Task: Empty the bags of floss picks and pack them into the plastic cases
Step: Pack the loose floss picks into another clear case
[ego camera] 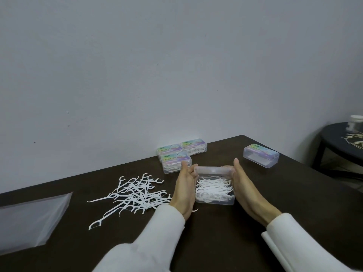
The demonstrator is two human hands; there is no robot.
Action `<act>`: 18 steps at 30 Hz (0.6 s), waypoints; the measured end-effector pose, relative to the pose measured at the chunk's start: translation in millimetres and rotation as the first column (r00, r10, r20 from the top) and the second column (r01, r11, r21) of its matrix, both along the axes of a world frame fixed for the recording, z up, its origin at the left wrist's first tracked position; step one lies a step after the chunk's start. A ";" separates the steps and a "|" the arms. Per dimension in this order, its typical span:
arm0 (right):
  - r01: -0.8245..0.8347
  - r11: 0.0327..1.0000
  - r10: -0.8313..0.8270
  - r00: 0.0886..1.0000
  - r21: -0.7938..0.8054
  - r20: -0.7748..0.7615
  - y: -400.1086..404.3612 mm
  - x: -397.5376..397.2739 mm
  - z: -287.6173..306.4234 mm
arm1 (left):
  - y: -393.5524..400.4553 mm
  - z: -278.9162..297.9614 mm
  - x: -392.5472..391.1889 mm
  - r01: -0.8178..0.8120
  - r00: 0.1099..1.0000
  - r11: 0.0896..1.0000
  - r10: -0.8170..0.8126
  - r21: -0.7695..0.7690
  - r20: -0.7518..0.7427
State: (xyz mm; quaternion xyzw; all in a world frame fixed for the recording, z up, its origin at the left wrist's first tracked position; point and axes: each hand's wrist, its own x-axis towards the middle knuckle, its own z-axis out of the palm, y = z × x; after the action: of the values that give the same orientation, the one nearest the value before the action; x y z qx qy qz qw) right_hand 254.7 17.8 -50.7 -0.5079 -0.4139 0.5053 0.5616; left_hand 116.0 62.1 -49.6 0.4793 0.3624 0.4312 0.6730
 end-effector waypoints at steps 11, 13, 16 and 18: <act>0.021 0.999 -0.024 0.993 0.026 0.114 -4.4 -0.5 1.6 | -5.0 -5.9 -0.8 0.033 0.995 0.998 -0.028 0.049 -0.097; 0.016 1.000 -0.018 0.992 0.017 0.128 -4.7 -1.7 2.4 | -4.0 -5.2 -1.2 0.038 0.996 0.999 -0.035 0.032 -0.081; -0.003 1.000 0.004 0.991 -0.004 0.131 -4.4 -2.4 3.3 | -4.3 -3.6 -1.0 0.039 0.991 0.999 -0.035 0.034 -0.127; -0.019 1.000 0.021 0.990 -0.020 0.137 -4.7 -2.3 4.4 | -5.1 -3.4 -0.8 0.036 0.987 0.999 -0.030 0.034 -0.159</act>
State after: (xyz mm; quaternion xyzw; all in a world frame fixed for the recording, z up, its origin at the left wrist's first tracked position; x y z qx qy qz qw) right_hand 252.4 13.2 -46.3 -0.5424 -0.4518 0.4787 0.5221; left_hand 115.2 56.9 -53.1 0.5302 0.3987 0.3873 0.6403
